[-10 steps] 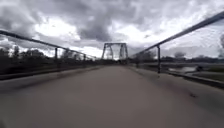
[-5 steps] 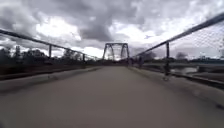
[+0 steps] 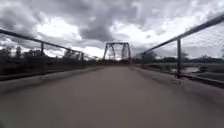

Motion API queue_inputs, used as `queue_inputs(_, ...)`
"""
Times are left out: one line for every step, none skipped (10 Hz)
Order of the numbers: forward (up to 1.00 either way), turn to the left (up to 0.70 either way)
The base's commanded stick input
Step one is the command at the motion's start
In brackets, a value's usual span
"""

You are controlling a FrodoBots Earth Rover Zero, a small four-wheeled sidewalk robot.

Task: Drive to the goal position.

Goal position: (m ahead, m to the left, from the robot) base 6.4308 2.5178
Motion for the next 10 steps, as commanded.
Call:
queue_inputs(1.00, 0.00)
queue_inputs(1.00, 0.00)
queue_inputs(1.00, 0.00)
queue_inputs(1.00, 0.00)
queue_inputs(1.00, 0.00)
queue_inputs(1.00, 0.00)
queue_inputs(1.00, 0.00)
queue_inputs(1.00, 0.00)
queue_inputs(1.00, 0.00)
queue_inputs(1.00, 0.00)
